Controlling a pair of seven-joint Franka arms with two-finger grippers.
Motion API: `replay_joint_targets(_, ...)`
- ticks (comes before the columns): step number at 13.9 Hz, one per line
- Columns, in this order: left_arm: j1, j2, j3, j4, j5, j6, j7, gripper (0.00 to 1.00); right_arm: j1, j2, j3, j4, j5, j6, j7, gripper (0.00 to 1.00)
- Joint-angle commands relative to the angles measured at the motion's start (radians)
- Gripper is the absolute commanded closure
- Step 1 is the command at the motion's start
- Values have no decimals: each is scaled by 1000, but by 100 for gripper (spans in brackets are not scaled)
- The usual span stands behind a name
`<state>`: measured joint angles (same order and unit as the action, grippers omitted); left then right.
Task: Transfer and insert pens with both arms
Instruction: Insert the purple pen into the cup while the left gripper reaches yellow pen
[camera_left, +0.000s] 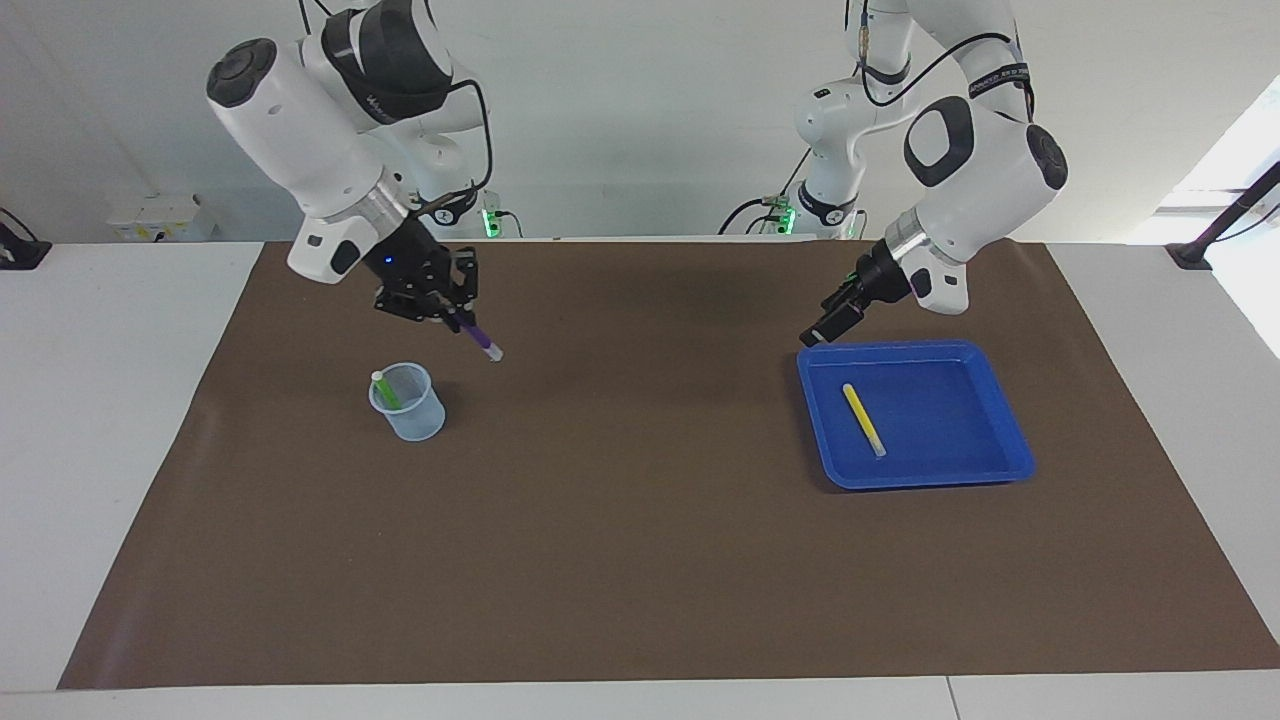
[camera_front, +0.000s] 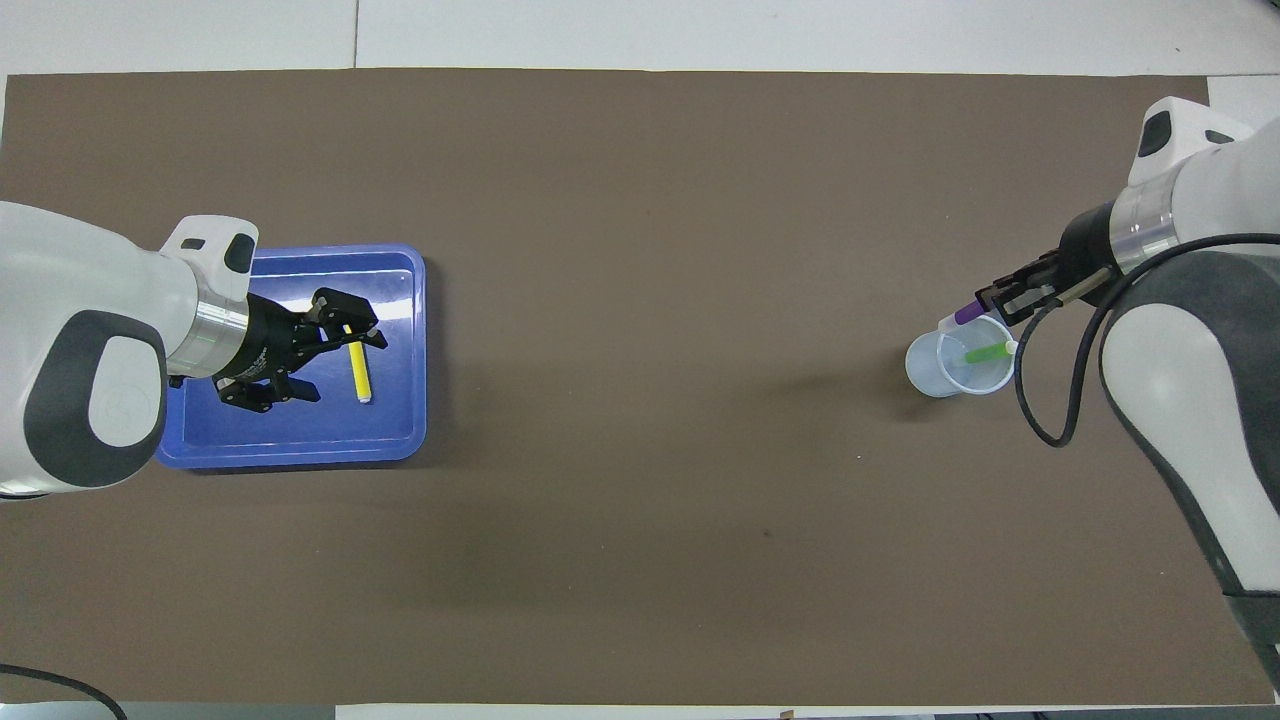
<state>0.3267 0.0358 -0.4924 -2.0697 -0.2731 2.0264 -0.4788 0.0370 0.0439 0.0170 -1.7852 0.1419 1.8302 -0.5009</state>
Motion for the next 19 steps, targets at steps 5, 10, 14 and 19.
replay_joint_targets(5, 11, 176, -6, -7, 279, 204, 179, 0, -34, -51, 15, -202, -68, 156, -93, 100)
replay_joint_targets(10, 0, 226, -6, -7, 308, 261, 186, 1, -34, -61, 14, -312, -79, 251, -91, 100)
replay_joint_targets(14, -14, 256, -8, -3, 345, 275, 183, 12, -26, -75, 14, -381, -93, 331, -91, 98)
replay_joint_targets(19, -15, 265, -6, -1, 351, 276, 181, 42, -23, -55, 15, -314, -93, 289, -93, 19)
